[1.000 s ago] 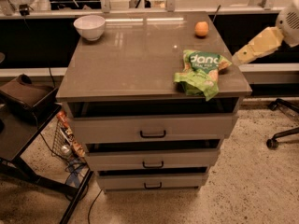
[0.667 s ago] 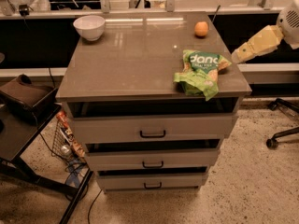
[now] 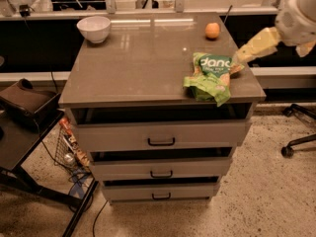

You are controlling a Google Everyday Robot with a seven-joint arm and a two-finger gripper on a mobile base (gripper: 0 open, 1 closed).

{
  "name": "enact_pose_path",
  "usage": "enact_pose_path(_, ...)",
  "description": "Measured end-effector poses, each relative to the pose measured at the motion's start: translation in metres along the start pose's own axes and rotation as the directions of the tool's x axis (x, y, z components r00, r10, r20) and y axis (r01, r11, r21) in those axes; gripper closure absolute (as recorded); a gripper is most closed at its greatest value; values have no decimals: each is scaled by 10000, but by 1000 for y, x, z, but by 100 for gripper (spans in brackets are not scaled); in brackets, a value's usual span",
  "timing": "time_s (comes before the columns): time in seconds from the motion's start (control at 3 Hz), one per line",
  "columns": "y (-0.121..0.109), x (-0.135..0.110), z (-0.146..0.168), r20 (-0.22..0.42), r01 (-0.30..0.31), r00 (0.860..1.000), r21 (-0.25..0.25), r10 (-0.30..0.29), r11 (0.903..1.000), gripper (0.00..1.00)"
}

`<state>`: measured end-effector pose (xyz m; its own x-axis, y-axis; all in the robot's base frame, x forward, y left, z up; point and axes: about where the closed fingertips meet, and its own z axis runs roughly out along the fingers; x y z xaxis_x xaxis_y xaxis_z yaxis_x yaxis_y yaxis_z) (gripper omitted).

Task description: Move green rice chip bag near white bowl

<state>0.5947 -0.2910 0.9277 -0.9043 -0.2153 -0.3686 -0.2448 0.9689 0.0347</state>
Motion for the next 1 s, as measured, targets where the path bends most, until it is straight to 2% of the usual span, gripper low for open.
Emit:
enact_pose_path(0.33,10,-24,29,-579,-1498,9869,206,1508,9885,0)
enact_pose_path(0.67,18,-44,46,-723,-2550,9642,101,2550,9669,0)
enact_pose_path(1.0,34,-52,64,-904,-3288,9411,-203,3258,9442,0)
